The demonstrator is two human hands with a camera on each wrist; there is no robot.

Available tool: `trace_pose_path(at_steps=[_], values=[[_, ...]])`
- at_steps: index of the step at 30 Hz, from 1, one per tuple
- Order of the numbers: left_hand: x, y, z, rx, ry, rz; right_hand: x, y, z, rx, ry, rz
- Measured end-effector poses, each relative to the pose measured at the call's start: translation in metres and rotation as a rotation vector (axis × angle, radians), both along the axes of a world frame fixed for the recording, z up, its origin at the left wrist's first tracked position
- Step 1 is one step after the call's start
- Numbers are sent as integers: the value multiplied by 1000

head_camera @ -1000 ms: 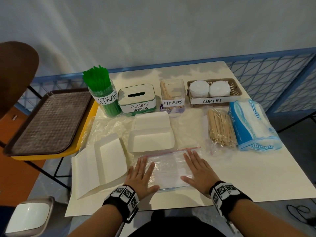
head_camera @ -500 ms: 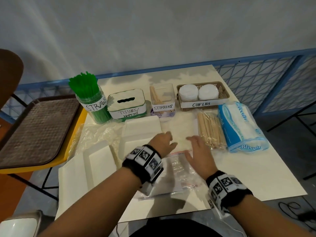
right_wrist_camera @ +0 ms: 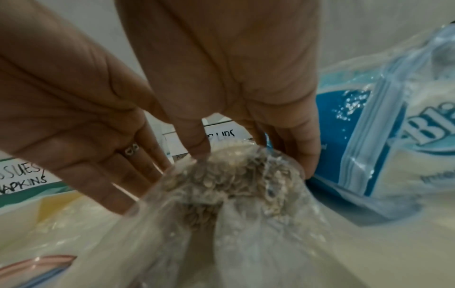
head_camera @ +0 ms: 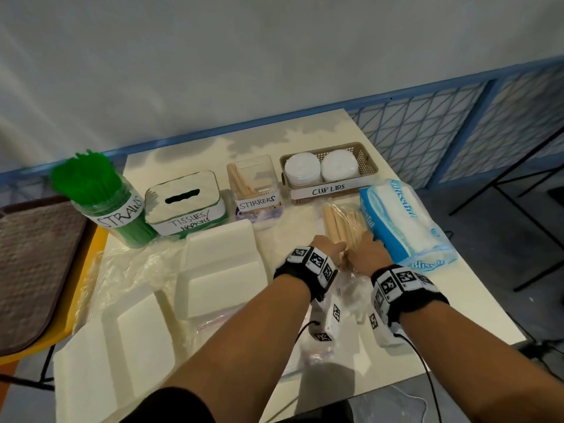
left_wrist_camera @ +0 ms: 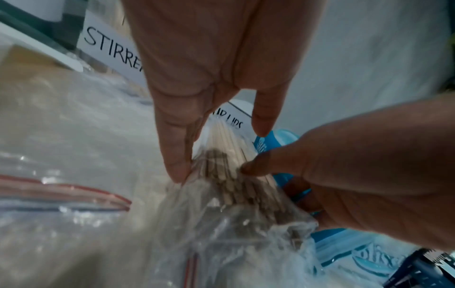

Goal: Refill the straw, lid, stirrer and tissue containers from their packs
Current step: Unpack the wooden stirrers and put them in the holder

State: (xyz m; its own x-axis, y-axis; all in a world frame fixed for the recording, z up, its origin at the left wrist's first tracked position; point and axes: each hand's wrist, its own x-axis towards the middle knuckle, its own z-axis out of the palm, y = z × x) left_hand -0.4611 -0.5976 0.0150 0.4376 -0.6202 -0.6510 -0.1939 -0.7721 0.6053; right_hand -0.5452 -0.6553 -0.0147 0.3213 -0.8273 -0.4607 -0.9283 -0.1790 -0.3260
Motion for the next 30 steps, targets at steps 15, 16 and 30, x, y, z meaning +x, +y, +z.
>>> trace_pose_path(at_steps=[15, 16, 30], values=[[25, 8, 0, -216, 262, 293, 19, 25, 22, 5, -406, 37], [29, 12, 3, -237, 285, 302, 20, 31, 28, -16, -418, 84], [63, 98, 0, -548, 714, 516, 35, 72, 42, 137, -925, 54]])
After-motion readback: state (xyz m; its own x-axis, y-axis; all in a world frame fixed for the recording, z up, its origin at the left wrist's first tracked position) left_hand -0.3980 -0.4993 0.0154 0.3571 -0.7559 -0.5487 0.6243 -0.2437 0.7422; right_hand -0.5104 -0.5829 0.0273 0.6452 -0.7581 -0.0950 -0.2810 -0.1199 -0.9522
